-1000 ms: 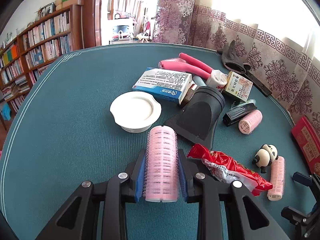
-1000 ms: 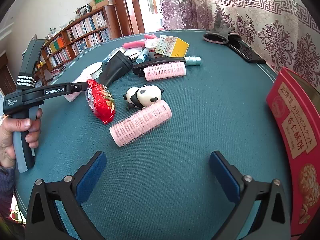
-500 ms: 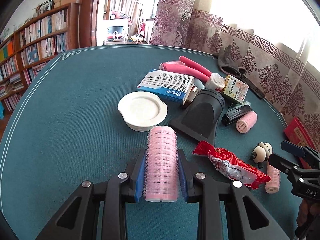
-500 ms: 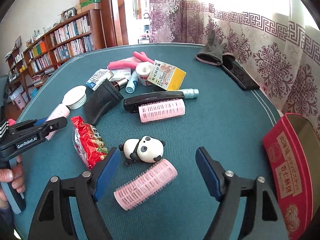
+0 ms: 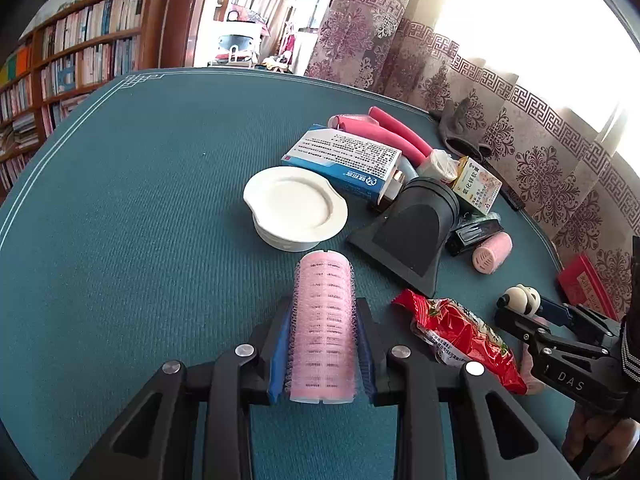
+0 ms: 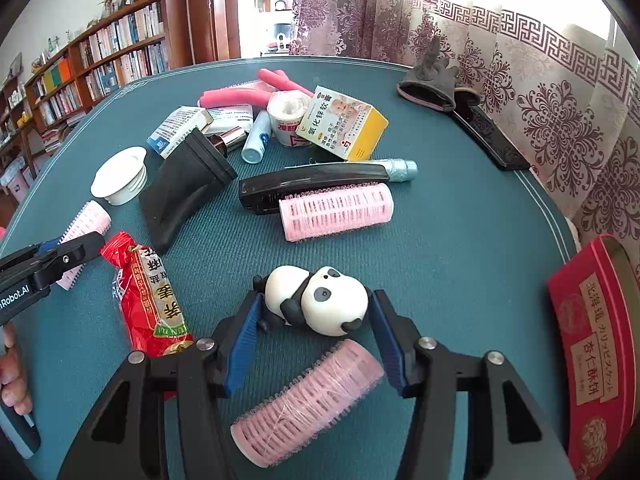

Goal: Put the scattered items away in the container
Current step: 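Grasp the panda figurine with the right tool while the left tool holds the roller, then carry both items into the red tin and open both tools to release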

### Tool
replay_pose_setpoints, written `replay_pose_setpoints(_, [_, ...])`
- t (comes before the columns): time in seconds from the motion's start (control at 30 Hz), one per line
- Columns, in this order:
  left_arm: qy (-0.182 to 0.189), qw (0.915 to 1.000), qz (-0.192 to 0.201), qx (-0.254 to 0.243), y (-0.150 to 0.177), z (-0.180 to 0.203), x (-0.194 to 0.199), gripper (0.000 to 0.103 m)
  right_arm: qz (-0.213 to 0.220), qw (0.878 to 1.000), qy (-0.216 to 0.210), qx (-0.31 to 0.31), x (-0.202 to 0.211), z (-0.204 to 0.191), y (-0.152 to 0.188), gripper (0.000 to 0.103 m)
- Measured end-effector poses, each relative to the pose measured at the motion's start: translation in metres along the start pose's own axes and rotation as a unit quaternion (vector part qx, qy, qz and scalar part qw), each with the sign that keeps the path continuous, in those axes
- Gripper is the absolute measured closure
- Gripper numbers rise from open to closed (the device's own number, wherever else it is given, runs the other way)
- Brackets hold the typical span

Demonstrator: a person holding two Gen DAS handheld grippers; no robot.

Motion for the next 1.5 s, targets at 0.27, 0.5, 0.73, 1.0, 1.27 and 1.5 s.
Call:
replay_pose_setpoints(0.27, [0.006,1.0000,0.001,0.004,0.000,0.000,0.000,0.072,0.049,0.998,0.007,-0.033,0.031,0.006,-0.011,0.045])
replay_pose_setpoints(0.5, [0.007,1.0000,0.002,0.004,0.000,-0.001,0.000,0.072,0.122,0.983,0.083,-0.111,0.098,0.075,-0.013,0.045])
replay_pose_setpoints(0.73, [0.016,0.9998,0.007,0.009,-0.001,-0.002,0.004,0.072,0.136,0.944,0.181,-0.239,0.145,0.186,0.033,0.045])
replay_pose_setpoints(1.0, [0.016,0.9990,0.036,-0.020,-0.005,0.023,0.025,0.073,0.119,0.916,0.215,-0.317,0.157,0.255,0.096,0.045])
replay_pose_setpoints(1.27, [0.060,0.9925,0.049,-0.094,-0.018,0.095,0.050,0.073,0.123,0.910,0.219,-0.331,0.160,0.270,0.118,0.045])
replay_pose_setpoints(1.5, [0.117,0.9744,0.063,-0.182,-0.035,0.193,0.062,0.073,0.142,0.909,0.220,-0.325,0.172,0.271,0.125,0.045])
Point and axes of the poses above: each gripper's, at about its wrist camera, not at the fingertips, and x roughly against the way its jaws point, z to its right, y to its underside, the point moved 7 cm from there along -x, roughly the way its jaws point, and after that the axes turned 7 degrees about -z, right-handed, at the moved point
